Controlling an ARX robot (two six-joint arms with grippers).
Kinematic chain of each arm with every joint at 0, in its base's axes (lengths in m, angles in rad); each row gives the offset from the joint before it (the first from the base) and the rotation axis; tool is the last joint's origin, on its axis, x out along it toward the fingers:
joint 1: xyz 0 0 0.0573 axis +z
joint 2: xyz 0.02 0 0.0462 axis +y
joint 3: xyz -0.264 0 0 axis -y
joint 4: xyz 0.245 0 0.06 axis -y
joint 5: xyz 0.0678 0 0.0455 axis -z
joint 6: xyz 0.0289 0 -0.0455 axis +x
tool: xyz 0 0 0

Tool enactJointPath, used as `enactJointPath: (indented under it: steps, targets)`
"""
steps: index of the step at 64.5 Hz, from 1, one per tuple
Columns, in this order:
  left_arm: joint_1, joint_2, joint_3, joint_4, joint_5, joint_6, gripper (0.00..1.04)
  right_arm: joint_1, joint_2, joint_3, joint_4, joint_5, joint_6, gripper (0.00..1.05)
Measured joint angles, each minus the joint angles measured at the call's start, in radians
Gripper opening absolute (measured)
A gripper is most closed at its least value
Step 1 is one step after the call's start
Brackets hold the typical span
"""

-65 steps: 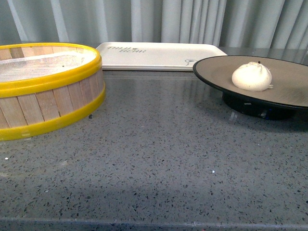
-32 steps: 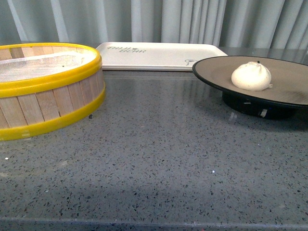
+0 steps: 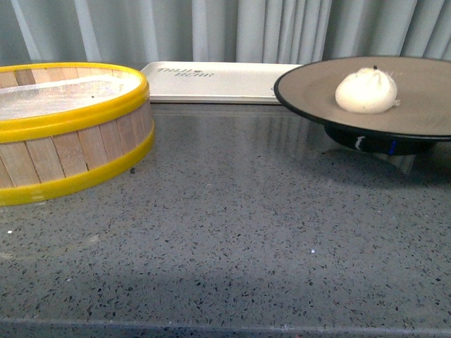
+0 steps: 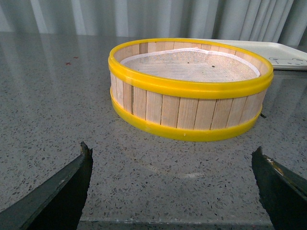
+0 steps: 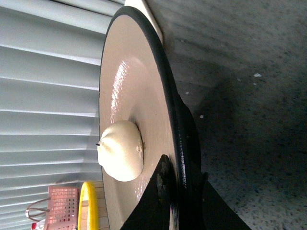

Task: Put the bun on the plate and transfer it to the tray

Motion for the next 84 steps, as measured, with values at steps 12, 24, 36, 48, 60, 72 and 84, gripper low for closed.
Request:
enactJointPath:
  steps: [12,24,36,48,60,72,84]
  targets:
    - [0.000,0.000,0.000,0.000,0.000,0.000,0.98,-0.047,0.042,0.110,0.043,-0.034,-0.007,0.03]
    - [0.000,0.000,0.000,0.000,0.000,0.000,0.98,-0.050,0.242,0.338,0.048,-0.029,0.019,0.03]
    - [0.000,0.000,0.000,0.000,0.000,0.000,0.98,0.013,0.507,0.653,-0.037,0.000,0.072,0.03]
    - [0.000,0.000,0.000,0.000,0.000,0.000,0.98,0.063,0.669,0.871,-0.101,0.007,0.117,0.03]
    - [0.000,0.000,0.000,0.000,0.000,0.000,0.98,0.093,0.766,0.995,-0.154,0.017,0.140,0.03]
    - [0.000,0.000,0.000,0.000,0.000,0.000,0.98,0.101,0.867,1.102,-0.220,-0.010,0.134,0.03]
    - [0.000,0.000,0.000,0.000,0.000,0.000,0.98,0.104,0.956,1.213,-0.294,-0.009,0.119,0.03]
